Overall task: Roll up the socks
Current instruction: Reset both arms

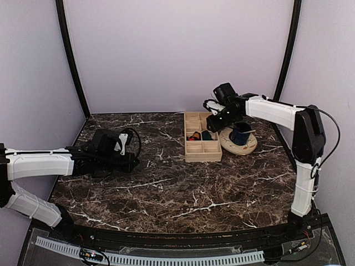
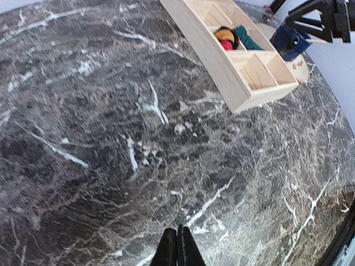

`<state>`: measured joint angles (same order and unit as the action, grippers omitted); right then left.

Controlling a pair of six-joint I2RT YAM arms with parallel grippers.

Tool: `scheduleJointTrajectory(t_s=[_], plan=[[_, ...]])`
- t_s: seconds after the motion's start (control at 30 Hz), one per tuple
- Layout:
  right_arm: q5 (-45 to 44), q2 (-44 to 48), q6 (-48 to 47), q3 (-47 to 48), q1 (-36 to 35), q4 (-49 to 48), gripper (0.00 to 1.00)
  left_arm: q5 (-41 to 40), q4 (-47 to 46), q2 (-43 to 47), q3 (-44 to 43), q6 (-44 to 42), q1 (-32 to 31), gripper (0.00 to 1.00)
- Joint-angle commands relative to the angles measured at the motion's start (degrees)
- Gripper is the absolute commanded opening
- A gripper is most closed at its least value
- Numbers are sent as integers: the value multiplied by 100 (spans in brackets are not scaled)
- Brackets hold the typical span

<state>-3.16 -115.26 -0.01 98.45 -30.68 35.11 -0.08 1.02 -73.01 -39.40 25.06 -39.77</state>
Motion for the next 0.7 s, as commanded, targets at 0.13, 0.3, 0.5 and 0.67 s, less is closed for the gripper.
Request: scheduleJointTrajectory(t_s=[0.13, 0.3, 0.5, 0.67], plan=[[-878, 2230, 776, -2309, -269, -2308, 100, -1769, -1160, 772, 77, -970, 37, 32], [-1766, 3577, 1243, -3749, -278, -3003, 100, -2465, -1713, 807, 128, -1846, 124, 59], [-2872, 4610, 1768, -4646, -277, -2879, 100, -2566, -2585, 685, 257, -2619, 414, 68], [-3402, 5298, 2056, -5146, -277, -2669, 100, -2240, -3088, 537, 443, -2927, 1003, 69]])
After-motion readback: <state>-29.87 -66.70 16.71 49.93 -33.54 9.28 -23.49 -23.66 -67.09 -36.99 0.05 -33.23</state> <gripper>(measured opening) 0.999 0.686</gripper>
